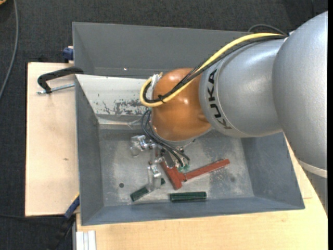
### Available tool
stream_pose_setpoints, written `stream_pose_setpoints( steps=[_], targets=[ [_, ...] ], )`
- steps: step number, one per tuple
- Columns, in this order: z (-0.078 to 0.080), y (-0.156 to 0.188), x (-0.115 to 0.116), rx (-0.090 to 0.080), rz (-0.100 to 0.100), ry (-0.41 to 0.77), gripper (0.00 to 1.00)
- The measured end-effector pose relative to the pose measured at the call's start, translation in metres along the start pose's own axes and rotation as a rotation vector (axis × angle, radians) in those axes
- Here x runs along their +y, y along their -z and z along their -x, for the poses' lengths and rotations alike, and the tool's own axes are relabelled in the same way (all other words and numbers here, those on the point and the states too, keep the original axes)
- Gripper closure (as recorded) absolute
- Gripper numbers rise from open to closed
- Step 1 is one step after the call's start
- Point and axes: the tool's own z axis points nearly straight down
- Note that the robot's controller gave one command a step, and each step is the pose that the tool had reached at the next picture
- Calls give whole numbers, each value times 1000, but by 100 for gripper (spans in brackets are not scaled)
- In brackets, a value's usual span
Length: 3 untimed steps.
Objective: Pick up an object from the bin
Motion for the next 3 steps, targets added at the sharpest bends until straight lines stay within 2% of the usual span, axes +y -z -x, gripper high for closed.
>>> stream_pose_setpoints(
  steps=[1, 2, 3],
  targets=[
    [-27, 2, -37, 0, -1, 85, 0],
    [-10, -31, -49, -5, -1, 390, 0],
    [-10, -53, -29, -1, -2, 285, 100]
  ],
)
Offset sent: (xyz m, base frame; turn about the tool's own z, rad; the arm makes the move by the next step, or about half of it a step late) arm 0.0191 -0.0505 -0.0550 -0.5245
